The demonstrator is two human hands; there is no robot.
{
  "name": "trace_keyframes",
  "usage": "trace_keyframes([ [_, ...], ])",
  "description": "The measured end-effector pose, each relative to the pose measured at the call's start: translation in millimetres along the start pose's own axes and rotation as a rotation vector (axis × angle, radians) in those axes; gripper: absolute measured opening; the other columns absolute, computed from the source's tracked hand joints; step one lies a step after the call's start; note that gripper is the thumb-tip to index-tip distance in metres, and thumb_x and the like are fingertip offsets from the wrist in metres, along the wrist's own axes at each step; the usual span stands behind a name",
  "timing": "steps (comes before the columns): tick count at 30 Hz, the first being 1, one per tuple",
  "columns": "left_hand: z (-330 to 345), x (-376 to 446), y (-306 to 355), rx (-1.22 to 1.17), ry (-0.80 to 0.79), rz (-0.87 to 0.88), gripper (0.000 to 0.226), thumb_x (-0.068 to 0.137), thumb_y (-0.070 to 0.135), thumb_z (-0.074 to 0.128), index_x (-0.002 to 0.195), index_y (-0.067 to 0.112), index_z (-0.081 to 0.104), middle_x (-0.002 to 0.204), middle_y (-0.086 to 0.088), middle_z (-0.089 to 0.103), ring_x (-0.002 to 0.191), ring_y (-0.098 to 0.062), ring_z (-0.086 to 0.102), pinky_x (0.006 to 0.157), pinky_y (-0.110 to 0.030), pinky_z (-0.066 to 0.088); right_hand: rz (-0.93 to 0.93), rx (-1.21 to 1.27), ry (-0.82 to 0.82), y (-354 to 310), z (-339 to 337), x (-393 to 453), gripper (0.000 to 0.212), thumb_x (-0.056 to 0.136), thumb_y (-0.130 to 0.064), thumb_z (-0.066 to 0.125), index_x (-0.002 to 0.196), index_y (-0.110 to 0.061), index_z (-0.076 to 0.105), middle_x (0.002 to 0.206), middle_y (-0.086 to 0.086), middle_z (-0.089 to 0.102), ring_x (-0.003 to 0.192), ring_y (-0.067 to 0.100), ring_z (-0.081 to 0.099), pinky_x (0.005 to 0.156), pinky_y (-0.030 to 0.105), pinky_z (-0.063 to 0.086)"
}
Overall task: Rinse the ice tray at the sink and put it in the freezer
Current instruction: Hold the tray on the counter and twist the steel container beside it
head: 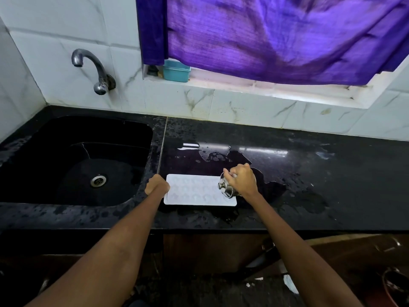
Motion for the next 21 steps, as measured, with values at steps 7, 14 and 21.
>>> trace_keyframes([
  [7, -0.7, -0.1, 0.3, -0.002, -0.009, -0.007, 0.047, 0.091, 0.011, 0.061, 0.134, 0.001, 0.047, 0.140, -0.018, 0.050, 0.127, -0.033, 0.052, 0.101, -0.041, 0.045, -0.018, 0.004, -0.004, 1.1, 0.0, 0.8, 0.060, 0.081, -0.007, 0.067, 0.038, -0.017, 0.026, 0.035, -0.012, 0.023, 0.043, 0.024, 0.035, 0.076, 0.039, 0.044],
  [14, -1.1, -0.4, 0.5, 0.001, -0.012, -0.004, 0.048, 0.090, 0.011, 0.061, 0.135, 0.000, 0.046, 0.140, -0.018, 0.050, 0.127, -0.033, 0.051, 0.101, -0.041, 0.045, -0.001, 0.002, -0.015, 6.4, 0.4, -0.3, 0.068, 0.082, -0.008, 0.066, 0.039, -0.027, 0.016, 0.038, -0.018, 0.017, 0.040, 0.007, 0.022, 0.080, 0.039, 0.043],
  [21, -0.8, -1.5, 0.0, 0.009, -0.005, -0.004, 0.045, 0.090, 0.009, 0.060, 0.132, 0.000, 0.048, 0.138, -0.018, 0.053, 0.125, -0.033, 0.054, 0.099, -0.039, 0.046, 0.145, 0.163, 0.064, 11.1, -6.1, -2.7, 0.070, 0.081, -0.005, 0.067, 0.042, -0.029, 0.013, 0.037, -0.014, 0.016, 0.038, 0.009, 0.022, 0.061, 0.026, 0.033],
])
Point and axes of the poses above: each hand's wrist, its own x-axis towards the middle knuckle, its own z-axis out of the palm, y = z × x, the point moved 2 cm from there along x, towards the middle knuckle
